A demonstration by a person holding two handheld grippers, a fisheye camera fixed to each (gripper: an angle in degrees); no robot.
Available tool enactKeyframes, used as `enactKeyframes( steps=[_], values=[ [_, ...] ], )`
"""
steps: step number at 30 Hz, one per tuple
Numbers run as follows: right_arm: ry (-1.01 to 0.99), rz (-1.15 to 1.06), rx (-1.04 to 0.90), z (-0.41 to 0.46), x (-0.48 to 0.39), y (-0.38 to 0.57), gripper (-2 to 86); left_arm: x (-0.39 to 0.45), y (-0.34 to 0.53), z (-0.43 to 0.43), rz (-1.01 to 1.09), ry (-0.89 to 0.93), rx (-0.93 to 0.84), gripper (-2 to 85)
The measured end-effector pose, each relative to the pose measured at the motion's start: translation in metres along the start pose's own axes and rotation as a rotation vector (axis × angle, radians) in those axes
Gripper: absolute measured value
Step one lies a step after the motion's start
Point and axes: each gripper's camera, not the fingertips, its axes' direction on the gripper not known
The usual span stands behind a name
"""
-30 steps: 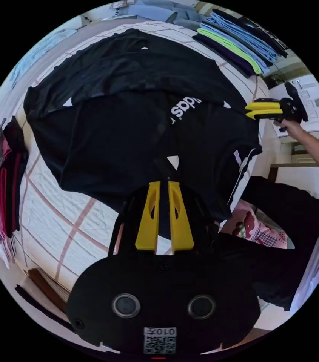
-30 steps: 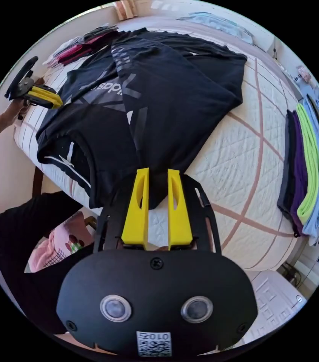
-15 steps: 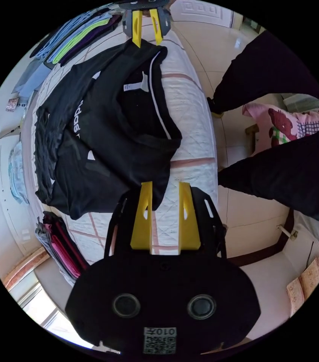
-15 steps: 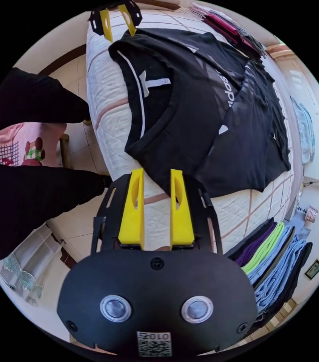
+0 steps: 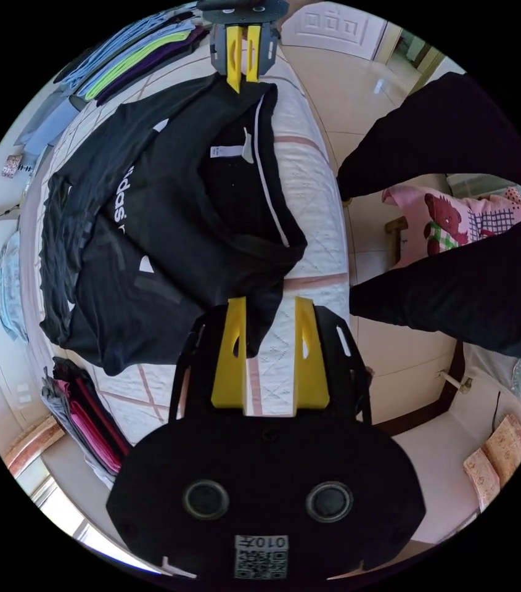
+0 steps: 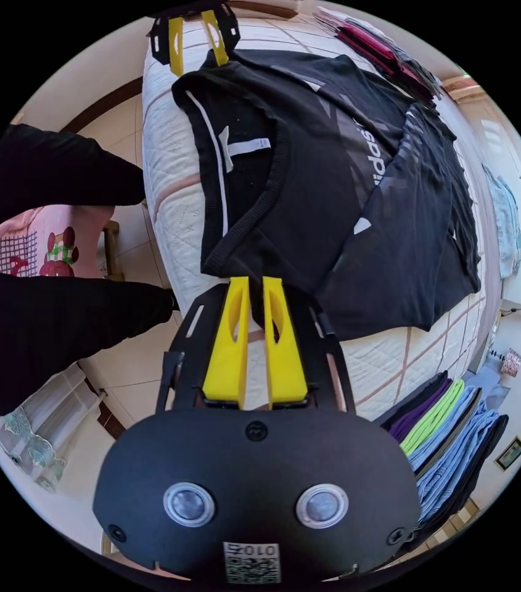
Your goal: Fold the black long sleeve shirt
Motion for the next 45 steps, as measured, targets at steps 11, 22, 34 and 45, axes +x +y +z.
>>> enactKeyframes(
  steps=[11,22,34,45],
  values=[
    [-0.215,0.168,0.069,-0.013,0.033,0.038,3.8,-0.036,0.013,0.012,-0.084,0.109,0.038,3.8],
    [-0.312,0.170,0.132,-0.047,0.068,0.093,3.7,-0.090,0.035,0.008,-0.072,0.263,0.055,0.2],
    [-0.288,0.047,0.059,-0.134,0.024,0.153,3.5,-0.086,0.051,-0.035,-0.035,0.265,-0.021,0.0],
    [-0.617,0.178,0.068,-0.125,0.044,0.205,3.7,-0.120,0.081,-0.008,-0.153,0.685,0.047,0.0]
  ],
)
